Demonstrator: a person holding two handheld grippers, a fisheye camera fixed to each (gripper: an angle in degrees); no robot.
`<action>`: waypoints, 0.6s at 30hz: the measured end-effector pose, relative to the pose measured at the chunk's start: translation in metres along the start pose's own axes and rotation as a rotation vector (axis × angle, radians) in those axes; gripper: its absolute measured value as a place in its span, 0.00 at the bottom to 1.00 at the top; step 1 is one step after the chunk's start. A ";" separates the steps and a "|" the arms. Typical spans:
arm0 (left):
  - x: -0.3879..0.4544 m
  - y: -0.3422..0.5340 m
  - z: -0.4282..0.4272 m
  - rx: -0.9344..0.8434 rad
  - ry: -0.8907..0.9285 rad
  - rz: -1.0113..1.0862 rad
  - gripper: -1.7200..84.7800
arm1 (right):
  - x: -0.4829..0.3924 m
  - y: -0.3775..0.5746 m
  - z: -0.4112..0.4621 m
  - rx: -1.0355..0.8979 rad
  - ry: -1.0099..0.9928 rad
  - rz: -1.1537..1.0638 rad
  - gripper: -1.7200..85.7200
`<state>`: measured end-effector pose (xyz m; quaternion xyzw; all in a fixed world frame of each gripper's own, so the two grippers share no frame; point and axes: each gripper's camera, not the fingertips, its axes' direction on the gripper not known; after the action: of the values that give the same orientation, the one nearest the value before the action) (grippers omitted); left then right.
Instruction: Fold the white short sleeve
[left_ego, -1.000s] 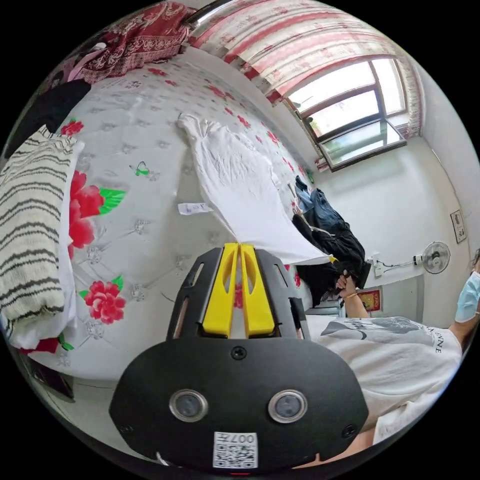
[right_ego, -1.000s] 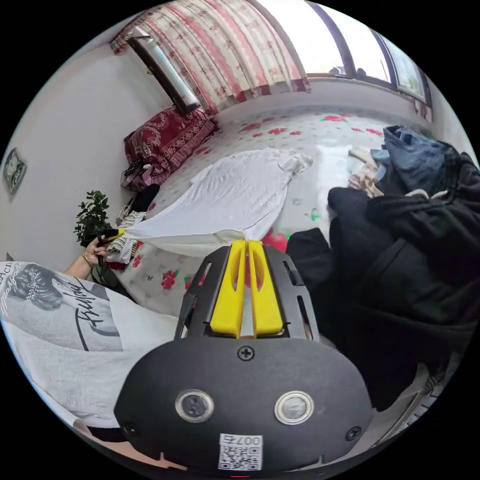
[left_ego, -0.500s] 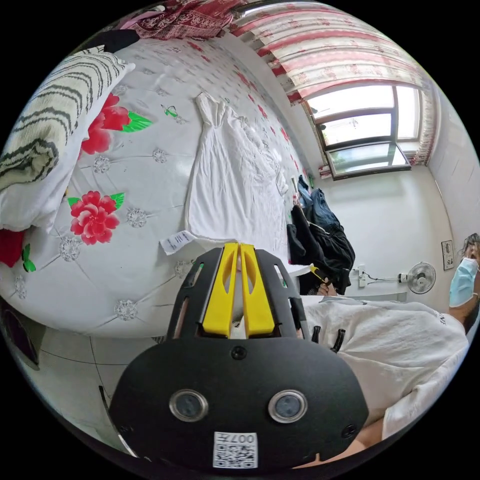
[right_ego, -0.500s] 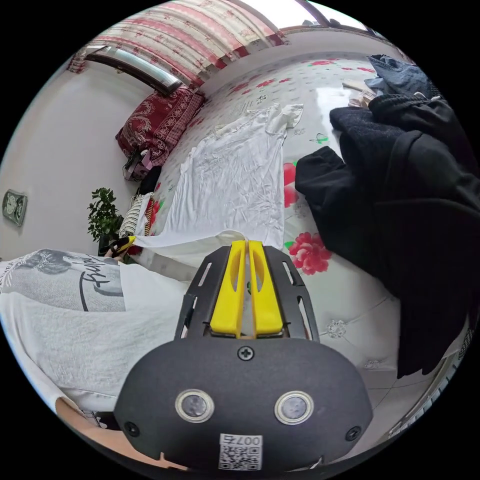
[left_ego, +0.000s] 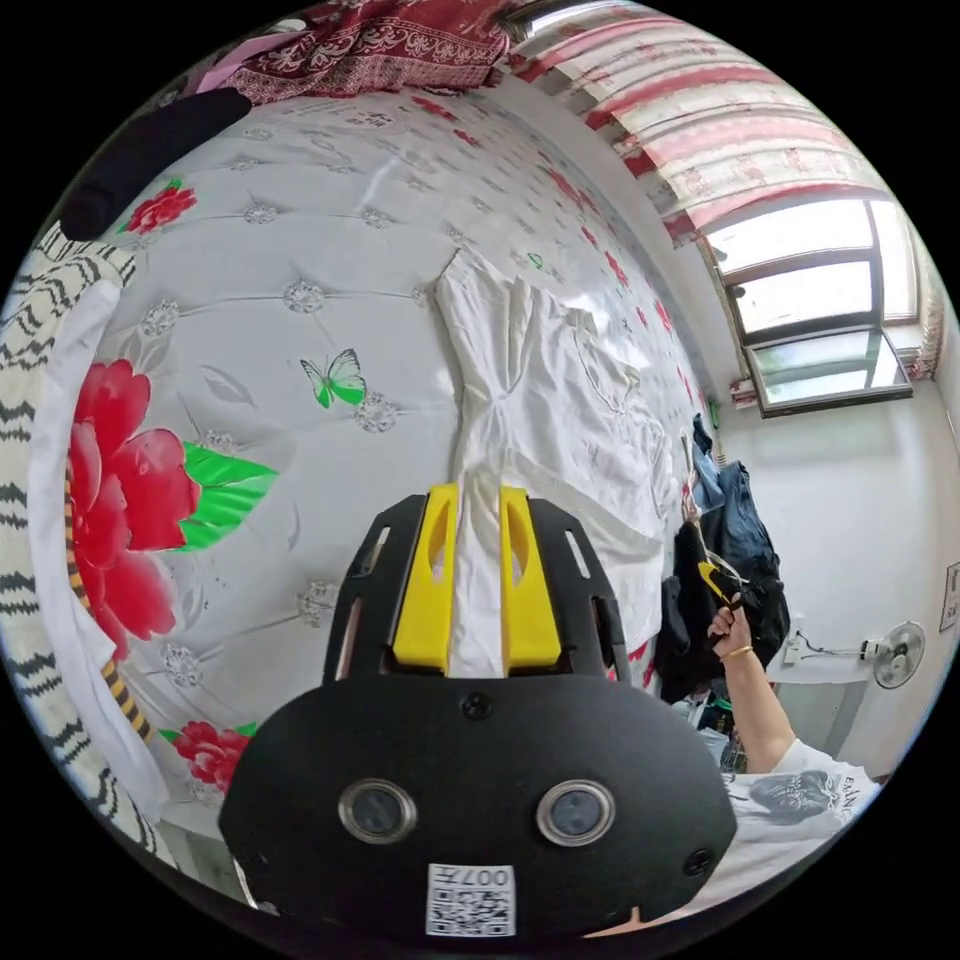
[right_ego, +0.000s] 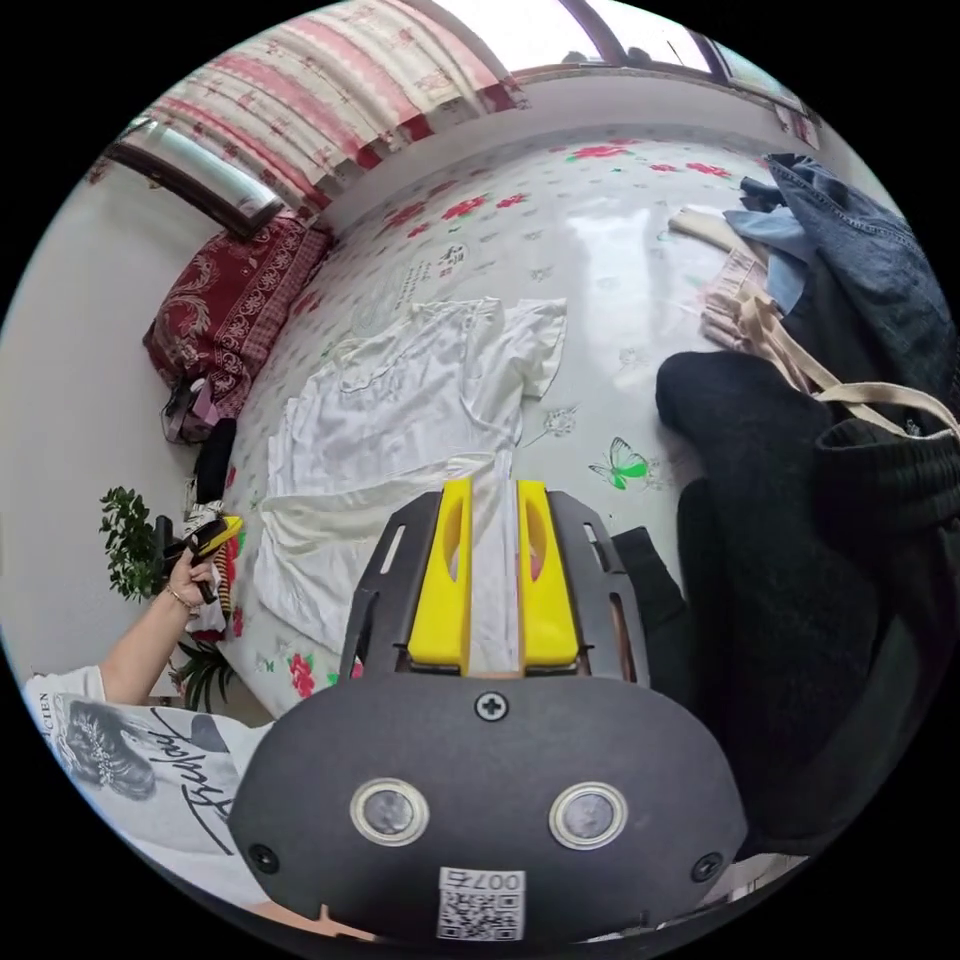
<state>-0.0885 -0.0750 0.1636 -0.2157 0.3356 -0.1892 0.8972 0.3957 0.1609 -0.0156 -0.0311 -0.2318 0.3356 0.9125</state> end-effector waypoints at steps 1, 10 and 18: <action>-0.002 -0.002 0.003 -0.017 -0.021 0.004 0.11 | 0.001 0.000 0.004 -0.013 -0.013 -0.010 0.06; 0.010 0.081 0.015 -0.167 -0.084 0.201 0.10 | -0.017 0.084 0.037 -0.209 0.111 -0.254 0.08; 0.010 0.089 0.026 -0.227 -0.156 0.209 0.01 | -0.025 0.089 0.039 -0.297 0.136 -0.309 0.03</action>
<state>-0.0466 0.0013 0.1303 -0.2936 0.3047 -0.0382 0.9053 0.3088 0.2098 -0.0096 -0.1519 -0.2185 0.1510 0.9520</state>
